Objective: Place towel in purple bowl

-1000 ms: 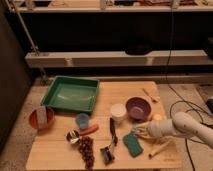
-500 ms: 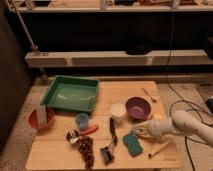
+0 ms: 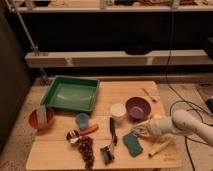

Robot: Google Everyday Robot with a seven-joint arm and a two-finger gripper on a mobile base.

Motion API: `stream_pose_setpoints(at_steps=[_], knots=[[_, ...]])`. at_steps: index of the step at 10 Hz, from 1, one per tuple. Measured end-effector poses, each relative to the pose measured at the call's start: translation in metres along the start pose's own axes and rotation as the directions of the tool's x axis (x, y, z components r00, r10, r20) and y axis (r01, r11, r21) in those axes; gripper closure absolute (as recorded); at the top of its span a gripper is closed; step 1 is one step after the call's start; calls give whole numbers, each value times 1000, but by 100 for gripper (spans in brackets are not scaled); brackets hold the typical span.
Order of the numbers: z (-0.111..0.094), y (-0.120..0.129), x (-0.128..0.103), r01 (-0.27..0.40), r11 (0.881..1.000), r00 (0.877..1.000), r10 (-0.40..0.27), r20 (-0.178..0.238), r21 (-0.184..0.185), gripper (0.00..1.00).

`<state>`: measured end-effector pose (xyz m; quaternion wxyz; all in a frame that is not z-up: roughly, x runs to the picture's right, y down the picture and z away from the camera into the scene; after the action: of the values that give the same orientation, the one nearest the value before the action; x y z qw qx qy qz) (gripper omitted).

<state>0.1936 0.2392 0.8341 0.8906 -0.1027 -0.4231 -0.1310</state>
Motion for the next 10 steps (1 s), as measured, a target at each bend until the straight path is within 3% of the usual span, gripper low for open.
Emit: stream_pose_setpoints(at_steps=[2, 8, 10], knots=[[-3, -4, -3, 8, 1000, 1000, -8, -4, -7, 100], [-54, -45, -40, 0, 1000, 1000, 0, 0, -4, 100], [-81, -69, -61, 0, 1000, 1000, 0, 0, -3, 100]])
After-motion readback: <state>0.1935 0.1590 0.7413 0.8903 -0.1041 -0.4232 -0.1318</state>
